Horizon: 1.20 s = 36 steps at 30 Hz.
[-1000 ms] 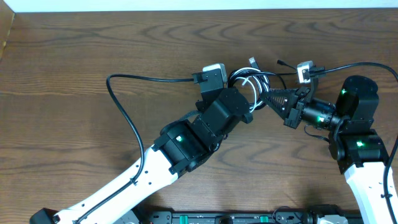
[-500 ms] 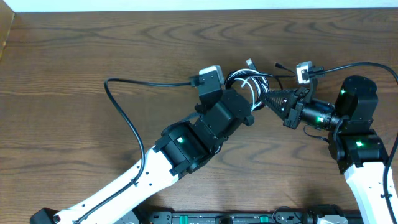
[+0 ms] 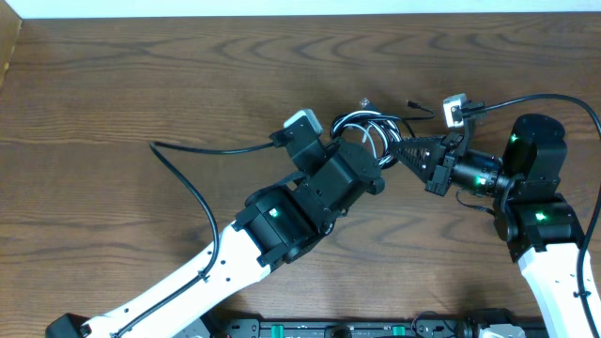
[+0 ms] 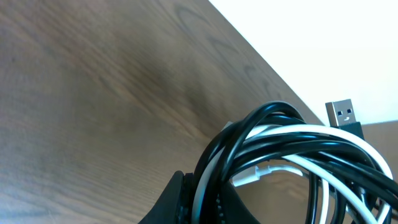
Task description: Untangle cables
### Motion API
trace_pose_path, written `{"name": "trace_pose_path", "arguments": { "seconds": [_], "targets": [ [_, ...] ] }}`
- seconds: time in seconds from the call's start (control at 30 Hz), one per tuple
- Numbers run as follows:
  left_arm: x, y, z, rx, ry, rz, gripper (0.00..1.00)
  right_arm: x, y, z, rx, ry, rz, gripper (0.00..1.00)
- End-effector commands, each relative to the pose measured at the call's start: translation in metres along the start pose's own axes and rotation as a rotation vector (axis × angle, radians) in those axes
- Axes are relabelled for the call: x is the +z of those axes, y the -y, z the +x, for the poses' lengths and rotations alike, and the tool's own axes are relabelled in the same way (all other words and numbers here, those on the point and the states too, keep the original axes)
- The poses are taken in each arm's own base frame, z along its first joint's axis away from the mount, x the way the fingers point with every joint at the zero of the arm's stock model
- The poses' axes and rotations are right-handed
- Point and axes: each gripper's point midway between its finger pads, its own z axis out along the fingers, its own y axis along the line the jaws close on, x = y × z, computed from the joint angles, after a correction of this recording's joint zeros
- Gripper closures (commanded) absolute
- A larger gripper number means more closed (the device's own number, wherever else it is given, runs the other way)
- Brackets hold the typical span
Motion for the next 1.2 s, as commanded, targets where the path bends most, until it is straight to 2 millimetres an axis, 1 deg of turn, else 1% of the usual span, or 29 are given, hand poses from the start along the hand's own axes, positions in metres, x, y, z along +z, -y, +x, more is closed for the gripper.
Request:
{"name": "trace_pose_path", "arguments": {
  "seconds": [0.0,0.13,0.3,0.57,0.6,0.63,0.7,0.8,0.87,0.93,1.03,1.1,1.17],
  "targets": [
    [0.001,-0.010,-0.026,-0.117,0.128,-0.045,0.92,-0.003,-0.002,-0.009,-0.025,0.019,0.009,0.99],
    [0.001,-0.011,-0.026,-0.150,0.129,-0.044,0.93,-0.003,-0.002,-0.009,-0.025,0.019,0.009,0.99],
    [0.001,-0.017,-0.024,-0.194,0.127,-0.065,0.93,-0.003,-0.002,-0.009,-0.024,0.019,0.009,0.99],
    [0.001,-0.017,-0.025,-0.191,0.130,-0.068,0.93,-0.003,-0.002,-0.009,-0.024,0.019,0.009,0.99],
    [0.001,-0.018,-0.025,-0.190,0.130,-0.070,0.92,-0.003,-0.002,-0.009,-0.024,0.019,0.009,0.97],
    [0.001,-0.018,-0.024,-0.189,0.129,-0.072,0.92,-0.003,-0.002,-0.009,-0.024,0.019,0.009,0.90],
    [0.001,-0.018,-0.024,-0.166,0.128,-0.073,0.93,-0.003,-0.002,-0.009,-0.024,0.019,0.009,0.68],
    [0.001,-0.018,-0.024,-0.086,0.125,-0.077,0.93,-0.003,-0.002,-0.009,-0.024,0.019,0.009,0.50],
    [0.001,-0.017,-0.024,0.003,0.121,-0.080,0.93,-0.003,-0.002,-0.009,-0.024,0.019,0.009,0.45],
    [0.001,-0.013,-0.023,0.081,0.111,-0.065,0.93,-0.003,-0.002,-0.009,-0.024,0.019,0.009,0.45],
    [0.002,0.000,-0.018,0.178,0.075,-0.015,0.93,-0.003,-0.002,-0.009,-0.025,0.020,0.009,0.48],
    [0.003,0.006,-0.015,0.207,0.060,0.011,0.92,-0.003,-0.002,-0.009,-0.025,0.020,0.009,0.52],
    [0.003,0.007,-0.015,0.207,0.062,0.014,0.92,-0.003,-0.002,-0.009,-0.025,0.020,0.009,0.57]
  ]
}}
